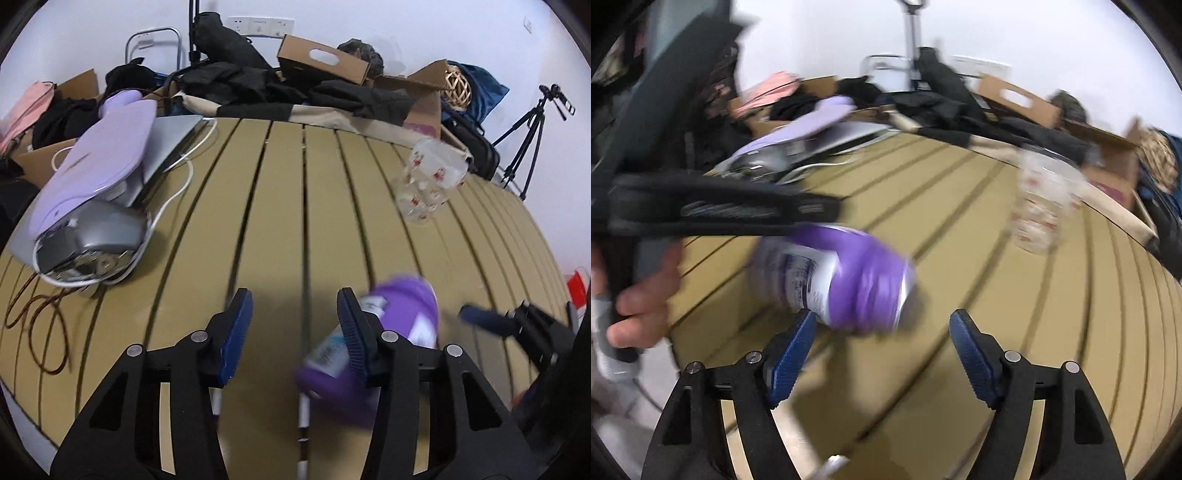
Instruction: Organize rigid objects
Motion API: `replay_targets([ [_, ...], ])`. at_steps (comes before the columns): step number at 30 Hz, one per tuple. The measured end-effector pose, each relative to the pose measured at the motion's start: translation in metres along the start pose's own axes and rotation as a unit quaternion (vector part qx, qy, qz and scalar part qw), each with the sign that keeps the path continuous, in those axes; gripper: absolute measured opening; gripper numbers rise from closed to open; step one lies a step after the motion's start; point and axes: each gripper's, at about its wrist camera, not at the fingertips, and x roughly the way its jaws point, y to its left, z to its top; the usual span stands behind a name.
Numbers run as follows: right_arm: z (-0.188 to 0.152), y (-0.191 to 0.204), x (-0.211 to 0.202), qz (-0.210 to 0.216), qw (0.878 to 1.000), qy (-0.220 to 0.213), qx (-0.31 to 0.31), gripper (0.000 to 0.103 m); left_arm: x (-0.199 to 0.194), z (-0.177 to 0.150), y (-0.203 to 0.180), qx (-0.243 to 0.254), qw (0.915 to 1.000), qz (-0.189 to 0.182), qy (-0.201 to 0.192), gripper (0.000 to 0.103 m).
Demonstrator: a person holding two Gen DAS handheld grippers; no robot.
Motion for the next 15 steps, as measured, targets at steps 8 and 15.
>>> replay_targets([
  [8, -0.001, -0.04, -0.017, -0.017, 0.996, -0.008, 0.091, 0.08, -0.02, 0.006, -0.026, 0.05, 0.9962, -0.07, 0.013, 0.087],
  [15, -0.007, -0.069, -0.047, -0.019, 0.99, -0.023, 0.14, 0.08, 0.033, 0.002, -0.045, 0.034, 0.9943, -0.051, 0.087, 0.06],
])
